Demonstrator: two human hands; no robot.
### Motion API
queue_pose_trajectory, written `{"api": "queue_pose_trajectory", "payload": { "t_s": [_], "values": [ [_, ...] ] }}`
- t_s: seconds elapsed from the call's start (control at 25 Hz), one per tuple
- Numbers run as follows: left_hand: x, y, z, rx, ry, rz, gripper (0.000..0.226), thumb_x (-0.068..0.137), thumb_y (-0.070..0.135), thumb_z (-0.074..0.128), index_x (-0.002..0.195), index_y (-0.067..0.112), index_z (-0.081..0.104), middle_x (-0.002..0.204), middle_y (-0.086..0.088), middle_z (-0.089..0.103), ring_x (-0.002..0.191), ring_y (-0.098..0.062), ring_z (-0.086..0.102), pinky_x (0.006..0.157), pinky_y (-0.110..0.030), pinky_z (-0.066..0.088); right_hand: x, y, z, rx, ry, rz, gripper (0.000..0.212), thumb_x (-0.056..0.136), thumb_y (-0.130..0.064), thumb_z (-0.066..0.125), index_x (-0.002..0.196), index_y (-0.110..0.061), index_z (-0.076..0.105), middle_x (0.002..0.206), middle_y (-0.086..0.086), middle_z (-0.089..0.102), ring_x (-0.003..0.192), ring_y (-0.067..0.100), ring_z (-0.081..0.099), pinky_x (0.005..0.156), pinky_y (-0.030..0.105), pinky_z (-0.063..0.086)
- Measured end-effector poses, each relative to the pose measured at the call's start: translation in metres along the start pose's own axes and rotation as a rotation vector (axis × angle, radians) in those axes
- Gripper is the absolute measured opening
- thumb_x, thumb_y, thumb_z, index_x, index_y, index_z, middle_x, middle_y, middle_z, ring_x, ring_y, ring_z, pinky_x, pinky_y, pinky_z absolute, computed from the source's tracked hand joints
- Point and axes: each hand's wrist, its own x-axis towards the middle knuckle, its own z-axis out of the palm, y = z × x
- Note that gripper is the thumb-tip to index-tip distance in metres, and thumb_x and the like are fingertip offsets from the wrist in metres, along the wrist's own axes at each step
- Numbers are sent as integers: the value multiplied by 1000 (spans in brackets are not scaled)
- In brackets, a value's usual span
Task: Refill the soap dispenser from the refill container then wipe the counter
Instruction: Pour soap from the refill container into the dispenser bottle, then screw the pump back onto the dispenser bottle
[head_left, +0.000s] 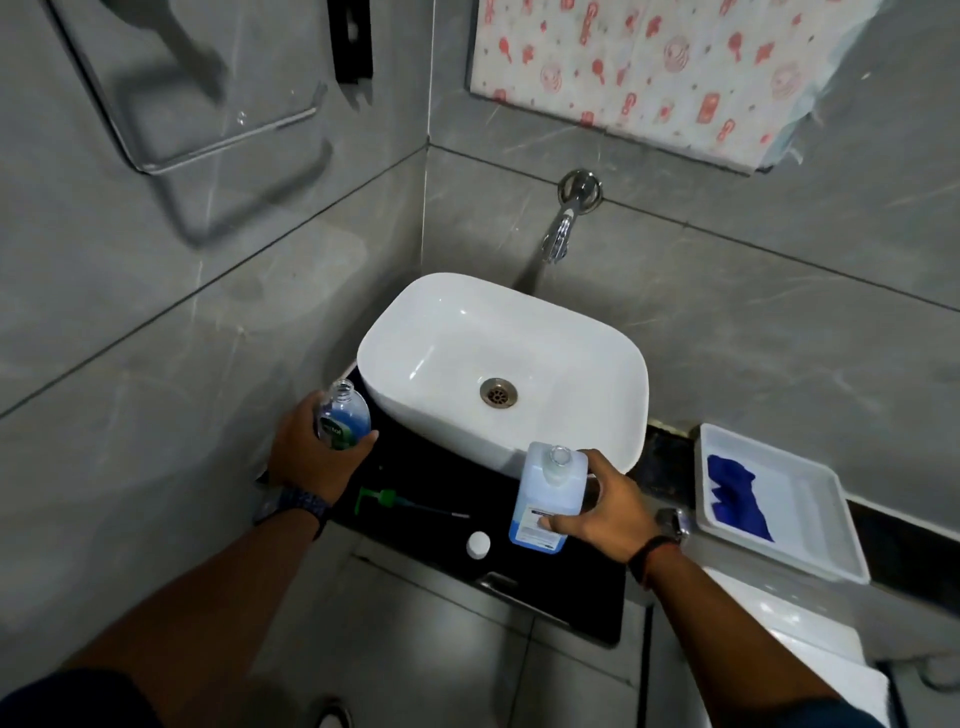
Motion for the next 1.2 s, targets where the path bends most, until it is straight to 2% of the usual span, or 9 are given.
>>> {"api": "queue_pose_trajectory", "payload": {
  "t_s": [0.12, 0.32, 0.56, 0.64, 0.72, 0.8, 0.92, 1.04, 1.2],
  "values": [
    [3, -20, 8, 10, -19, 7, 76, 52, 26, 90, 116, 7, 54, 118, -16, 60, 106, -34, 56, 91, -44, 48, -4, 24, 11, 36, 27, 9, 66, 49, -39, 89, 104, -39, 54, 101, -11, 68, 93, 7, 64, 74, 20, 51],
    [6, -39, 17, 41, -32, -5, 77, 53, 25, 90, 118, 7, 53, 119, -18, 60, 106, -36, 56, 90, -41, 45, -9, 49, 25, 16, 58, 2, 71, 48, -45, 87, 109, -50, 51, 110, -22, 64, 101, -6, 59, 78, 4, 43],
    [3, -63, 23, 26, -81, 43, 71, 53, 20, 90, 112, 5, 54, 114, -21, 60, 105, -36, 55, 91, -43, 46, -15, 67, 33, 153, 114, 76, 76, 52, -31, 90, 119, -33, 54, 117, -11, 65, 110, 7, 60, 93, 35, 50],
    [2, -69, 23, 38, -97, 58, 69, 53, 20, 90, 110, 4, 54, 112, -21, 60, 104, -37, 56, 90, -46, 47, -19, 68, 33, 162, 115, 157, 80, 52, -23, 93, 121, -25, 54, 119, -7, 64, 112, 11, 59, 96, 37, 48],
    [1, -74, 24, 36, -98, 51, 69, 52, 21, 91, 109, 5, 55, 110, -20, 61, 102, -36, 57, 89, -47, 48, -27, 70, 34, 62, 117, 253, 83, 50, -31, 94, 122, -26, 52, 118, -9, 61, 111, 10, 56, 93, 29, 45],
    [0, -77, 25, 33, -88, 41, 69, 51, 22, 91, 109, 9, 55, 110, -18, 62, 102, -35, 57, 88, -43, 48, -37, 72, 38, -132, 140, 345, 75, 55, -53, 86, 117, -23, 57, 109, -8, 63, 104, 12, 58, 86, 27, 46],
    [0, -82, 26, 29, -67, 16, 70, 49, 26, 91, 108, 16, 54, 112, -16, 61, 104, -33, 56, 87, -34, 43, -49, 65, 54, -445, 65, 413, 50, 63, -74, 61, 80, -28, 63, 76, -11, 67, 84, 17, 66, 67, 27, 50],
    [2, -86, 27, 9, -65, -3, 73, 48, 30, 91, 109, 21, 52, 115, -14, 61, 105, -30, 56, 86, -30, 40, -48, 50, 84, -588, -54, 236, 43, 66, -70, 52, 69, -27, 56, 69, -6, 67, 75, 19, 66, 62, 26, 50],
    [4, -92, 27, 6, -70, -44, 78, 46, 34, 91, 113, 23, 51, 117, -11, 61, 106, -28, 56, 87, -29, 40, -25, 12, 126, -496, -126, -24, 36, 73, -57, 57, 83, -24, 67, 69, -6, 68, 73, 19, 66, 66, 28, 52]
  ]
}}
